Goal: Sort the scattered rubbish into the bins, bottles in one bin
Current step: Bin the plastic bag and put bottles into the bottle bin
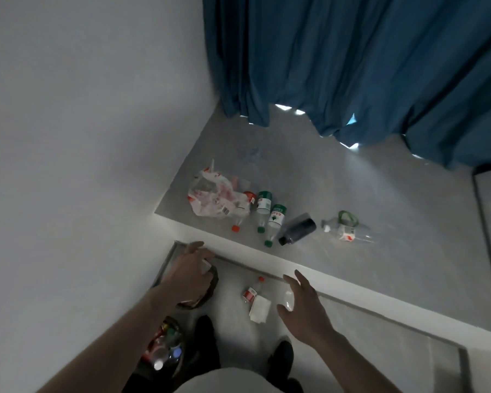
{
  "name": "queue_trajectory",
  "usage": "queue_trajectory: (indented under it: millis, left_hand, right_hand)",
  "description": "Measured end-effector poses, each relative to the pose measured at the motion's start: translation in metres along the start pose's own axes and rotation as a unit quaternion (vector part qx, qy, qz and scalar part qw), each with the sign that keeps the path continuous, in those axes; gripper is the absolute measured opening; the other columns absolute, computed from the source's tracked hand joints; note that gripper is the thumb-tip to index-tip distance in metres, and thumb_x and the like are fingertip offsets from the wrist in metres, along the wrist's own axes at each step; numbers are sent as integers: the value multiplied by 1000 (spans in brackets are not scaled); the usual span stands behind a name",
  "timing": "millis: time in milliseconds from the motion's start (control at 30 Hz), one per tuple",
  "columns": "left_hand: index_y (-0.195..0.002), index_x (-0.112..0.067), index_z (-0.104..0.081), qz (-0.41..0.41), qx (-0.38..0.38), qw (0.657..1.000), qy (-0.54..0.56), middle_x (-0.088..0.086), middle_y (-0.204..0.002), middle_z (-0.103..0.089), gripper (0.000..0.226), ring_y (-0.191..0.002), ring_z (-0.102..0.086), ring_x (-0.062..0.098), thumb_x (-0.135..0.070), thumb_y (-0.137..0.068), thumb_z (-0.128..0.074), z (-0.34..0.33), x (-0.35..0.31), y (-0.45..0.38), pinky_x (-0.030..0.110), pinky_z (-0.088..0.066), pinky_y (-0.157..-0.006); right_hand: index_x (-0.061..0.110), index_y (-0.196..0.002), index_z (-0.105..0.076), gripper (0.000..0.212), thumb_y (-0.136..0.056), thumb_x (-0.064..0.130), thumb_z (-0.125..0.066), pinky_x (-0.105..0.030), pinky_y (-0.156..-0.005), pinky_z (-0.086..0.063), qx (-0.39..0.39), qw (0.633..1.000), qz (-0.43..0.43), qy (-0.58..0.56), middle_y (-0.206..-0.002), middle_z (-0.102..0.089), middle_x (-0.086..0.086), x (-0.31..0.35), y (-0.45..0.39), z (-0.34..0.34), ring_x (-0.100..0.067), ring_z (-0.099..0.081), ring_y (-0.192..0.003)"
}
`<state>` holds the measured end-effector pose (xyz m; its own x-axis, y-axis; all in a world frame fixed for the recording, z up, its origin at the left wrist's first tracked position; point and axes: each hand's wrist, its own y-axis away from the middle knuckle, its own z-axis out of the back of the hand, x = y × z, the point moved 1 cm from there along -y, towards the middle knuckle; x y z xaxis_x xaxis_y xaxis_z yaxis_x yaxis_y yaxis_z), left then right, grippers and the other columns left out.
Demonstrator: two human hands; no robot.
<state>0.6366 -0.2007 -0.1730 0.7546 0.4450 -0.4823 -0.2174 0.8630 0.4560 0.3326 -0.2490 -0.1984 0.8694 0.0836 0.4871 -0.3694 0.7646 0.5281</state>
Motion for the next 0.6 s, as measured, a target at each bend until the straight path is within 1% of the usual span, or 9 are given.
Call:
queue_trajectory:
  millis: [67, 167, 267, 333, 400, 467, 533, 600]
  left_hand:
    - [-124, -37, -58, 0, -6, 1000, -4, -4, -155, -37, 44, -138, -45, 22, -29, -81, -61, -5, -23, -1, 29, -40, -108]
    - [-132, -32, -58, 3, -39, 999, -7, -2, -158, -32, 47, -137, -46, 22, -24, -86, -64, -18, -59, 6, 30, -39, -108]
    - [-126, -36, -59, 2, -67, 997, 26, -1, -157, -34, 44, -135, -48, 18, -23, -84, -68, -36, -84, 18, 29, -40, -107]
    - [-128, -34, -59, 2, -66, 998, 23, -1, -158, -32, 45, -137, -46, 18, -25, -85, -69, -47, -96, 28, 31, -39, -109]
    - [-131, -34, -58, 9, -63, 998, 13, -2, -159, -30, 48, -142, -40, 20, -26, -85, -69, -55, -102, 36, 34, -38, -113]
    - [-129, -35, -60, 14, -74, 997, 20, -3, -159, -31, 48, -141, -42, 21, -25, -84, -69, -55, -103, 40, 34, -39, -112]
    - [-127, -37, -60, 16, -77, 997, 19, -1, -156, -34, 47, -141, -42, 19, -25, -83, -68, -49, -100, 40, 32, -39, -111]
    - [-126, -40, -57, 19, -83, 996, 4, 3, -152, -41, 48, -145, -35, 17, -27, -81, -67, -40, -95, 36, 32, -36, -113]
  right_hand:
    - [31, -156, -26, 72, -94, 37, -62, -34, -120, -28, -3, 1000, 7, 1, -167, -2, 11, -20, 5, 17, -16, -12, -153]
    - [29, -157, -24, 73, -95, 37, -61, -34, -121, -27, 8, 999, 22, 23, -168, -2, 7, -51, 11, 43, -19, -11, -154]
    - [29, -157, -24, 72, -95, 40, -60, -36, -118, -32, 9, 998, 34, 42, -168, -1, 6, -76, 14, 67, -20, -13, -153]
    - [29, -157, -24, 72, -95, 40, -59, -37, -116, -34, 10, 998, 37, 53, -168, 0, 6, -86, 16, 81, -21, -13, -153]
    - [29, -157, -24, 72, -95, 39, -59, -38, -116, -35, 5, 998, 42, 54, -168, -1, 5, -94, 17, 93, -22, -14, -153]
    - [28, -157, -25, 73, -94, 39, -61, -39, -117, -34, -5, 998, 46, 52, -168, -2, 4, -99, 14, 103, -24, -16, -153]
    - [28, -156, -26, 73, -94, 40, -62, -38, -117, -33, -8, 998, 46, 48, -168, -3, 4, -101, 11, 108, -25, -18, -152]
    - [28, -156, -26, 73, -94, 41, -62, -37, -117, -33, -4, 998, 47, 45, -168, -3, 4, -101, 8, 109, -25, -19, -151]
